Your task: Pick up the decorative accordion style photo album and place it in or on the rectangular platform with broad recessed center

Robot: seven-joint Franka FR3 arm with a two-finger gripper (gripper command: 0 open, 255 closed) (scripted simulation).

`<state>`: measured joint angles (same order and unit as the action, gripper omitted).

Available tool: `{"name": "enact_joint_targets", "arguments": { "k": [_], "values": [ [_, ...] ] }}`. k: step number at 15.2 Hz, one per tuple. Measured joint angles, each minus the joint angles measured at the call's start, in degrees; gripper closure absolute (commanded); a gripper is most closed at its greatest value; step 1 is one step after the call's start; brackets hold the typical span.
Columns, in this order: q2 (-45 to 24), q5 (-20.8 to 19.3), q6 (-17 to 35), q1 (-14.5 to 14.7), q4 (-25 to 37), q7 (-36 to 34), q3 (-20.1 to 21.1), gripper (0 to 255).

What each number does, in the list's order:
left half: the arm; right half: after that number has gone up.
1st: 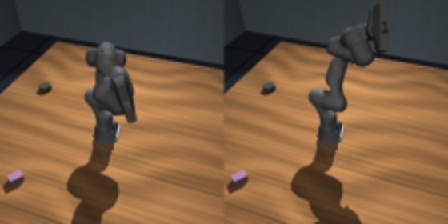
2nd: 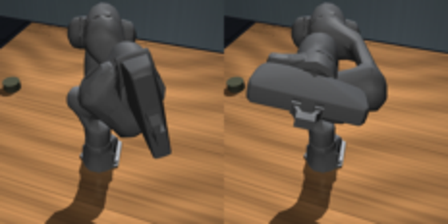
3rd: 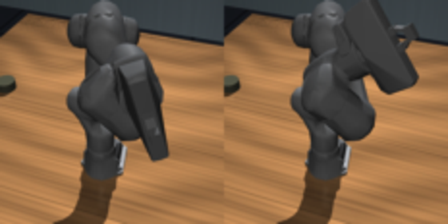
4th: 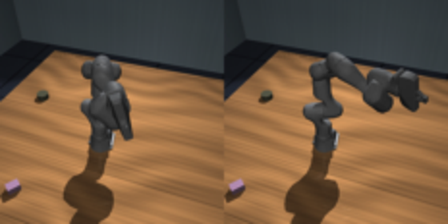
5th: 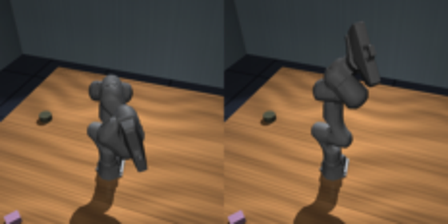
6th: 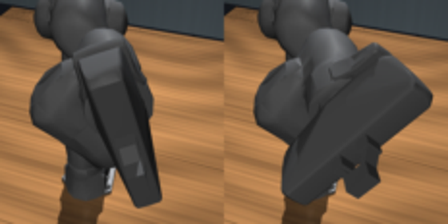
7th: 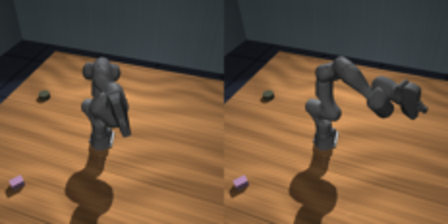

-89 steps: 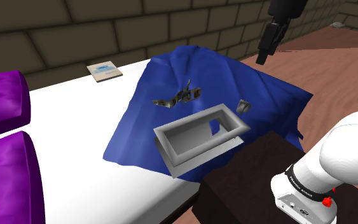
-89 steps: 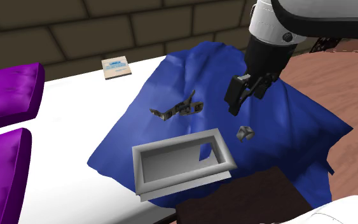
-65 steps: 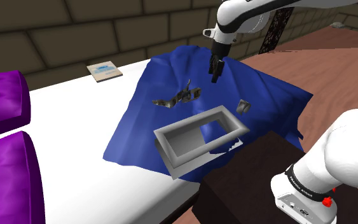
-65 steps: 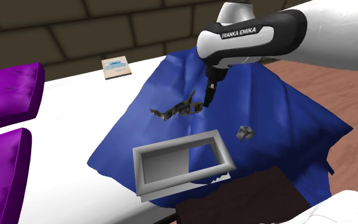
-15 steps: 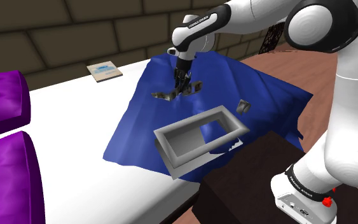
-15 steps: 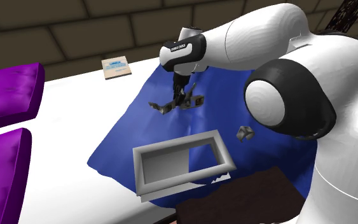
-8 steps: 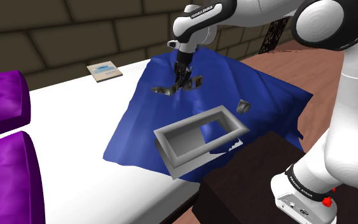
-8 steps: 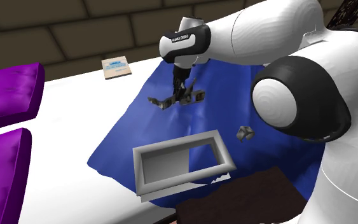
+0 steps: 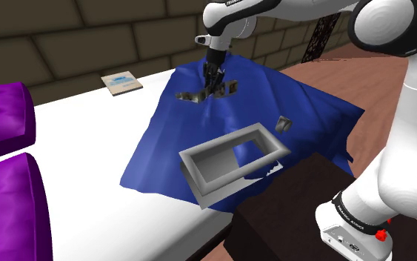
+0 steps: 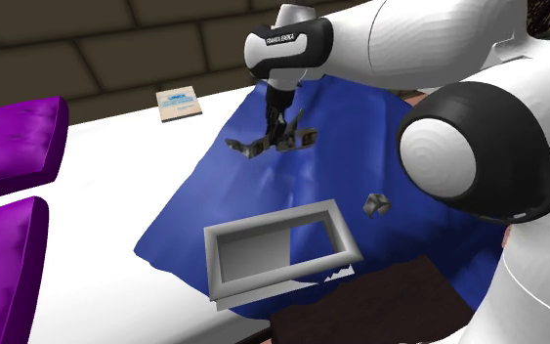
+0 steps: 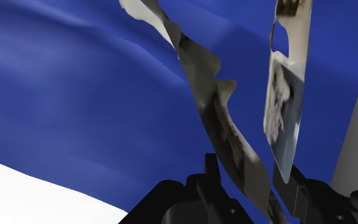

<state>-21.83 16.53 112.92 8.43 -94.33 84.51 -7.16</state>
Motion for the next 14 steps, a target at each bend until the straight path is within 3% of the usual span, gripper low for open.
{"name": "enact_joint_targets", "arguments": {
  "k": [8, 14],
  "values": [
    [1.4, -0.7, -5.3, 0.0, 4.1, -1.4, -0.2, 255],
    [13.0, -1.8, -1.0, 2.4, -11.2, -3.5, 0.5, 255]
  ]
}}
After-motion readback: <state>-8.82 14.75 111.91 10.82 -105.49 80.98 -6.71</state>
